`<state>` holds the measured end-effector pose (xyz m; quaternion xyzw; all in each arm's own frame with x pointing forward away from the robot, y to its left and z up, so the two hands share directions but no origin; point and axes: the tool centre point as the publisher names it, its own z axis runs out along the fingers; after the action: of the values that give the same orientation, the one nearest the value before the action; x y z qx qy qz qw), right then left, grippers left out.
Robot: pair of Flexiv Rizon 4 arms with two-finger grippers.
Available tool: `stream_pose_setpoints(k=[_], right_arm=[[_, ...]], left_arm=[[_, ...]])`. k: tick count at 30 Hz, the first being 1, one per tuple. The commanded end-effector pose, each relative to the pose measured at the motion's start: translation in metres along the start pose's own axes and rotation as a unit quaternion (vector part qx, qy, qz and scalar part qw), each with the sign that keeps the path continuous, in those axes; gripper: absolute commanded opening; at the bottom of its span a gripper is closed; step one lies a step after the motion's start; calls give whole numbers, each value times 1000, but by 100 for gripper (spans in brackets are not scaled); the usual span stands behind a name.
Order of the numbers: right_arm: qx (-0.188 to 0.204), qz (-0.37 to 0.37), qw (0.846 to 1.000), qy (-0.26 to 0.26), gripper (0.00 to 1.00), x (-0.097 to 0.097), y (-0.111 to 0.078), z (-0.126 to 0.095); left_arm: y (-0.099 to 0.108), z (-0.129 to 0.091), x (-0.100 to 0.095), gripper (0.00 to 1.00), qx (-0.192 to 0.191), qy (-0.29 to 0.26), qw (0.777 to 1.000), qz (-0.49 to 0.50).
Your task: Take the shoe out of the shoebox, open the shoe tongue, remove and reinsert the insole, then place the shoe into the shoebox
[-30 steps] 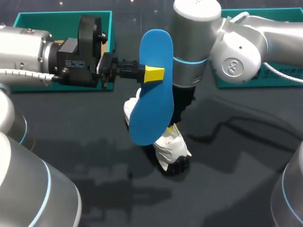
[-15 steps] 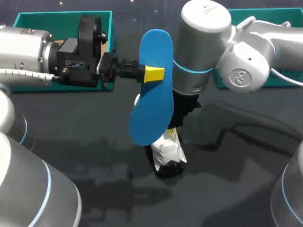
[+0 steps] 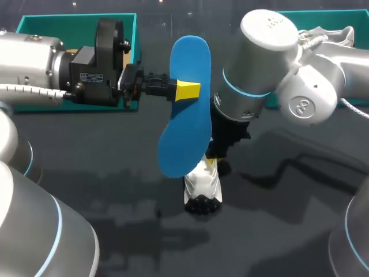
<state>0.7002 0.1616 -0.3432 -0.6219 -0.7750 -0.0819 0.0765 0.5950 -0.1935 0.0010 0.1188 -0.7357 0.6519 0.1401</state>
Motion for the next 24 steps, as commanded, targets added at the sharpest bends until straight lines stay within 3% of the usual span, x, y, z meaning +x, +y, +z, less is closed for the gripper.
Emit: stream_pose_setpoints(k=[1,24], right_arm=[[-9,5,1000,7,0,-5,-5,2],[6,23,999,43,0,-23,0,32]], left_arm=[[1,2,-1,0,1,0,1000,0],[1,2,-1,0,1,0,1000,0]])
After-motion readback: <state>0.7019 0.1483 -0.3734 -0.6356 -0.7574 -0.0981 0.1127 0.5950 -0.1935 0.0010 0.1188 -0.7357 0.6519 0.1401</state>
